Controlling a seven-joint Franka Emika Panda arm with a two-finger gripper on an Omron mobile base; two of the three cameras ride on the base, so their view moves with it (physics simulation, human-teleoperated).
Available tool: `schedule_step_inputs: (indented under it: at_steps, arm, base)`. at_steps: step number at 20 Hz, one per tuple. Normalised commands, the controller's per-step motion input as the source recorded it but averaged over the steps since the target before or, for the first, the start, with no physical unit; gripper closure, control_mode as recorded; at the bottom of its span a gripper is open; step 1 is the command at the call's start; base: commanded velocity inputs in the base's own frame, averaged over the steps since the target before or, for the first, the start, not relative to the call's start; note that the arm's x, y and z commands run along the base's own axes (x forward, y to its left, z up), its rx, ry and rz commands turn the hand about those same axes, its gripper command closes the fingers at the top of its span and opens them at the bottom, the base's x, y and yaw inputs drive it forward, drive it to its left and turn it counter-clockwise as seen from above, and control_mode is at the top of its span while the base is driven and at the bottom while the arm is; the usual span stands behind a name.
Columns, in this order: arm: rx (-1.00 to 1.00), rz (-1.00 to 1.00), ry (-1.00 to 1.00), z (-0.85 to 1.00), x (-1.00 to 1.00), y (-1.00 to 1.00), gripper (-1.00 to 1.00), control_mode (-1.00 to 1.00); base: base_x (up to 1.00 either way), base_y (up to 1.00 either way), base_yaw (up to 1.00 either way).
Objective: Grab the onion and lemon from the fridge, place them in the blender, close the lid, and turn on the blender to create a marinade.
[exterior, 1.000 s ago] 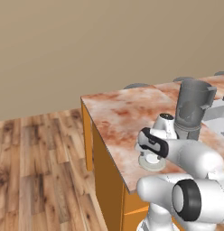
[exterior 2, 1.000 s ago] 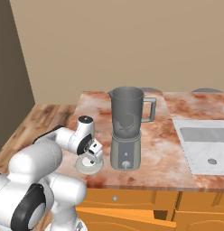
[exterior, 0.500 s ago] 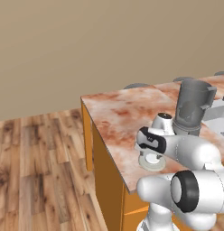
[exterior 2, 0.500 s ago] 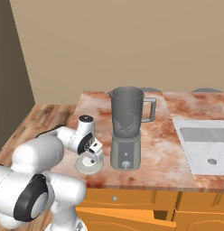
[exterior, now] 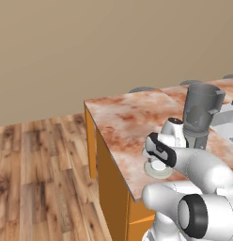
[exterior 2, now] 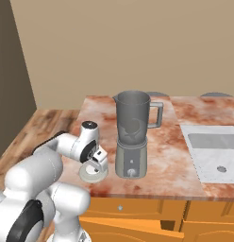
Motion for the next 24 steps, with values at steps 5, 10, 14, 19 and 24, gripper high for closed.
schedule_step_inputs:
  at_steps: [5, 10, 14, 19, 24]
  arm:
    - [0.00, 0.00, -0.04, -0.15, -0.01, -0.02, -1.00, -1.00]
    - [0.00, 0.00, 0.00, -0.37, 0.00, 0.00, -1.00, -1.00]
    - [0.00, 0.00, 0.00, -0.52, -0.01, 0.00, -1.00, -1.00]
    - [0.00, 0.00, 0.00, -0.47, -0.03, 0.00, -1.00, -1.00]
    - [0.00, 0.00, -0.01, -0.46, -0.26, 0.00, -1.00, -1.00]
  base:
    - [0.00, 0.00, 0.00]
    - [0.00, 0.00, 0.00]
    - [0.00, 0.00, 0.00]
    - [0.00, 0.00, 0.00]
    - [0.00, 0.00, 0.00]
